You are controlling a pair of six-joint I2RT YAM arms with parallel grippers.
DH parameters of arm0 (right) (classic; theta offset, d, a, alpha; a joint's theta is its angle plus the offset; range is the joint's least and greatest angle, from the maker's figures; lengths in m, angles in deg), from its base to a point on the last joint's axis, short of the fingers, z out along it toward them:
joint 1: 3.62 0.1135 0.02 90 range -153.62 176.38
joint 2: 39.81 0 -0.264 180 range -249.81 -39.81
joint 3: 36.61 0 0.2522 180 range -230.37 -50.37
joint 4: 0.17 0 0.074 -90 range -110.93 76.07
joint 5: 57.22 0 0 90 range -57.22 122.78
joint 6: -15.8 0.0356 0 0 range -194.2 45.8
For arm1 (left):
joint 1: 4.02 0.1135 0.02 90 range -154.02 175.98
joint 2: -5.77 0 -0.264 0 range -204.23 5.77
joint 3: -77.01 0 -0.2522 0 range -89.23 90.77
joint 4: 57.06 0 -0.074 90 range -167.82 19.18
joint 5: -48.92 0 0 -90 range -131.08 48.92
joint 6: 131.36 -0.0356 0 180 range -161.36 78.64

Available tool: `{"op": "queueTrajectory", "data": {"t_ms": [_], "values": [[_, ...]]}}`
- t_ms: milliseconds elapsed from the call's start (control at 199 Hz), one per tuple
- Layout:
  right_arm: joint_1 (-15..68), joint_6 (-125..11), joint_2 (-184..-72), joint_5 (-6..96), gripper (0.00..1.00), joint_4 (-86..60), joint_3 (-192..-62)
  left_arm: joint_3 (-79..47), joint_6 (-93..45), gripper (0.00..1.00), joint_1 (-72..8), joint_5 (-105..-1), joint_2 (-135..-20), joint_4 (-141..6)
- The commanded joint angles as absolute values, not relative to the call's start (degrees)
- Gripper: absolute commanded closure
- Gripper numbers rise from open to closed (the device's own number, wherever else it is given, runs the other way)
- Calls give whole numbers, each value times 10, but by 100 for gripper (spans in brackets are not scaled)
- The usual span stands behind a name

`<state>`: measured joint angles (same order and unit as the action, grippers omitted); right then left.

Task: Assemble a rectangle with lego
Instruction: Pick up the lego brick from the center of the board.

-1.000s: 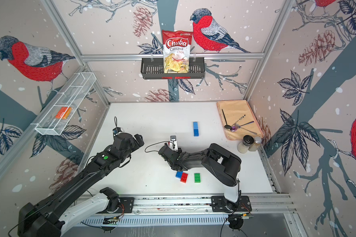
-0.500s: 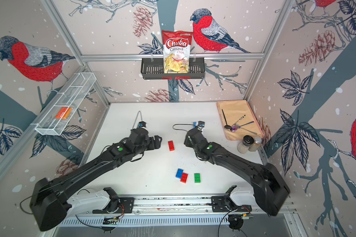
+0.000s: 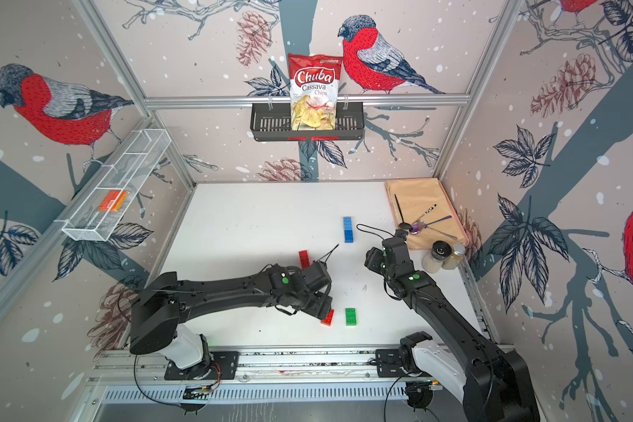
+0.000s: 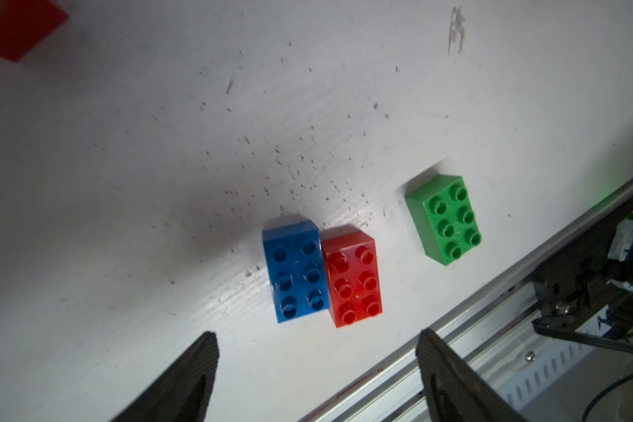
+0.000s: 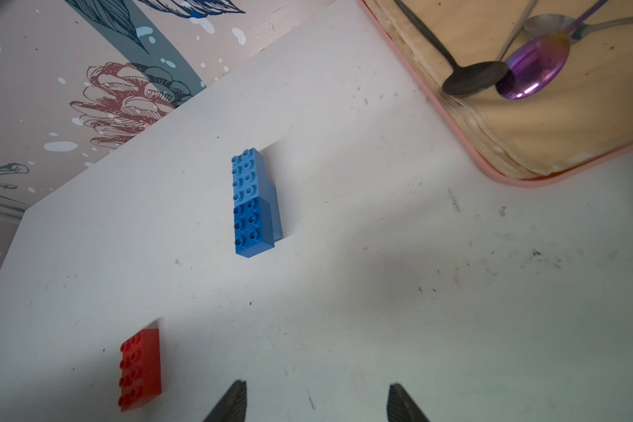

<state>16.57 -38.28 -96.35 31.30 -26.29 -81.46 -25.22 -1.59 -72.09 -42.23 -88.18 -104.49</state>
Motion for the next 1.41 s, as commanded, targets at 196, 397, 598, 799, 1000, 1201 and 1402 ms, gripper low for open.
{"op": "queueTrajectory", "data": {"t_ms": [196,397,598,799,1000,1201,1402], "values": [[140,-443,-970,407,35,-220,-803,-208,-278,21,-780,-317,-881,-1144],[129,-461,-962,437,34,-205,-795,-197,-507,17,-780,-255,-890,-1139],[110,-467,-959,451,34,-195,-785,-312,-770,16,-734,-348,-847,-979],[92,-483,-966,462,34,-206,-789,-303,-826,18,-693,-384,-868,-967],[82,-481,-976,475,34,-190,-780,-246,-835,21,-689,-441,-930,-1033],[77,-483,-979,482,34,-184,-777,-204,-844,24,-686,-461,-973,-1070],[72,-486,-979,485,34,-182,-777,-191,-845,29,-686,-461,-1006,-1086]]}}
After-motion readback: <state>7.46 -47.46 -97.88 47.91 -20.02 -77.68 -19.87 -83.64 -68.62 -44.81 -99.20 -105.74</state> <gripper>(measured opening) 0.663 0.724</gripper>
